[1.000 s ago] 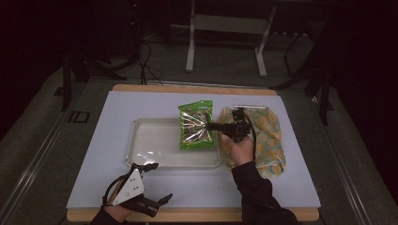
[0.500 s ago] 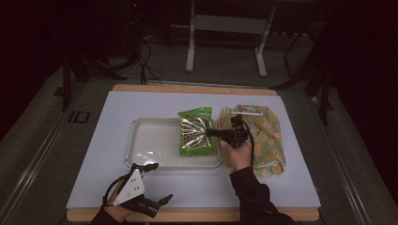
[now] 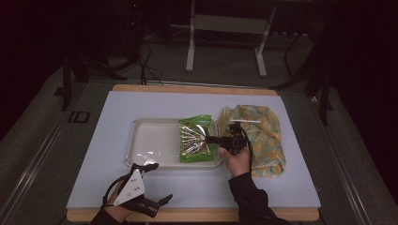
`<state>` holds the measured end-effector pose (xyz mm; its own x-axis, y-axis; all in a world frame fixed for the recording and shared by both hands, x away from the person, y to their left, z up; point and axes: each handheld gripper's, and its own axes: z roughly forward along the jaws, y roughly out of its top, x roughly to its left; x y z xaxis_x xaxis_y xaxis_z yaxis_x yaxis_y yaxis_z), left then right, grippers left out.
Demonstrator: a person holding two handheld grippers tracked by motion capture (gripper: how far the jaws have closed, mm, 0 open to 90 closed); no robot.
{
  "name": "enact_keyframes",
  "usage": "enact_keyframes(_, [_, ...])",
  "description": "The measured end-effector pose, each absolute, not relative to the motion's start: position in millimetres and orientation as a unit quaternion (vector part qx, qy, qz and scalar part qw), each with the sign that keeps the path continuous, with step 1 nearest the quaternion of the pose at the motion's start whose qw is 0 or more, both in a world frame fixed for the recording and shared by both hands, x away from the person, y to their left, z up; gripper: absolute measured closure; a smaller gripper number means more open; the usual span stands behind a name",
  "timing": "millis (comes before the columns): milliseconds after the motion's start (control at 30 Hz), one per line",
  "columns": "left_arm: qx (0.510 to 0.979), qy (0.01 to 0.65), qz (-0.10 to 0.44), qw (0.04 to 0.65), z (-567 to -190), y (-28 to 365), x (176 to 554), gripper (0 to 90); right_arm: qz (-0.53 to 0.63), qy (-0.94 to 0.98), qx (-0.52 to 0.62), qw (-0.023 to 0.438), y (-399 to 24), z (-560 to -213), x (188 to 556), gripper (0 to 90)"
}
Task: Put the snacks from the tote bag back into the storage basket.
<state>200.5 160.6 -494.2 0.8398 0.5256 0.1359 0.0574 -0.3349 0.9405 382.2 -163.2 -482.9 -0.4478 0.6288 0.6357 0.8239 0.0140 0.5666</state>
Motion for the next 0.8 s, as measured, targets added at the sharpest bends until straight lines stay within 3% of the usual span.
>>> enact_keyframes(800, [0.789,0.184,0.215,0.545,-494,160,201,0.5,-0.447,-0.717,-0.527,0.098,-157,-505,376,86.5])
